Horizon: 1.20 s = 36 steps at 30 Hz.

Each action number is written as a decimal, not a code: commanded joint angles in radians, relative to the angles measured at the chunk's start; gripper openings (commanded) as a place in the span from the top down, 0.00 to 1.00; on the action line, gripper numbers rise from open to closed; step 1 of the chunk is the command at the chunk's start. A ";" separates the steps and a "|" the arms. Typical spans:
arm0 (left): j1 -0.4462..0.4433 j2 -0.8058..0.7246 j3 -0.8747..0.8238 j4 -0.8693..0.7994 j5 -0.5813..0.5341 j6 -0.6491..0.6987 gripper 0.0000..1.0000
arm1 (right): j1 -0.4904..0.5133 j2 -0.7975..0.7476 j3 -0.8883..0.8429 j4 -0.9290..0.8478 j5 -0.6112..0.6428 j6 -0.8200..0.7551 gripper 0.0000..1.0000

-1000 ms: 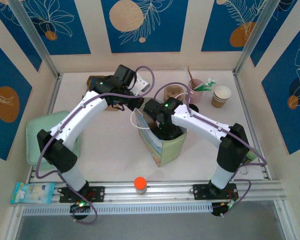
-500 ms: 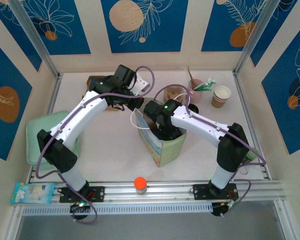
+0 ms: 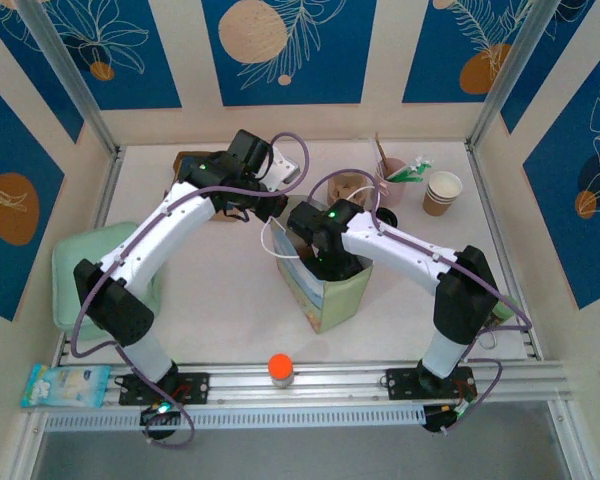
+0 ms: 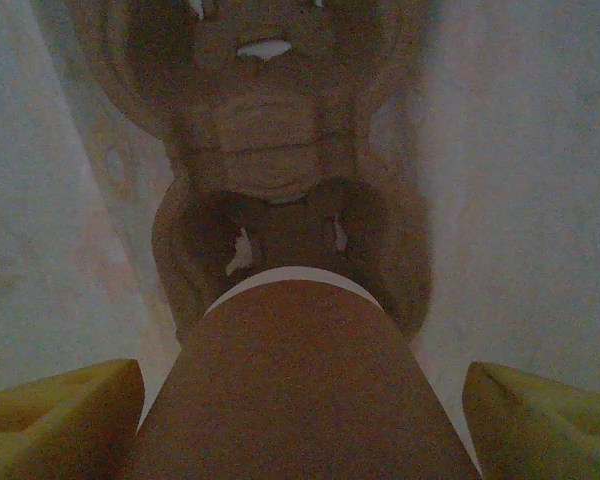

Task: Pack the takeout coffee

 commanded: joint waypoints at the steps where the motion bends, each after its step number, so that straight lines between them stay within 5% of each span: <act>1: -0.003 -0.023 -0.020 -0.014 -0.007 0.010 0.94 | -0.004 -0.013 -0.008 -0.001 -0.014 -0.007 0.68; 36: -0.003 -0.026 -0.023 -0.014 -0.015 0.015 0.94 | -0.009 -0.028 0.004 0.001 0.006 -0.014 0.70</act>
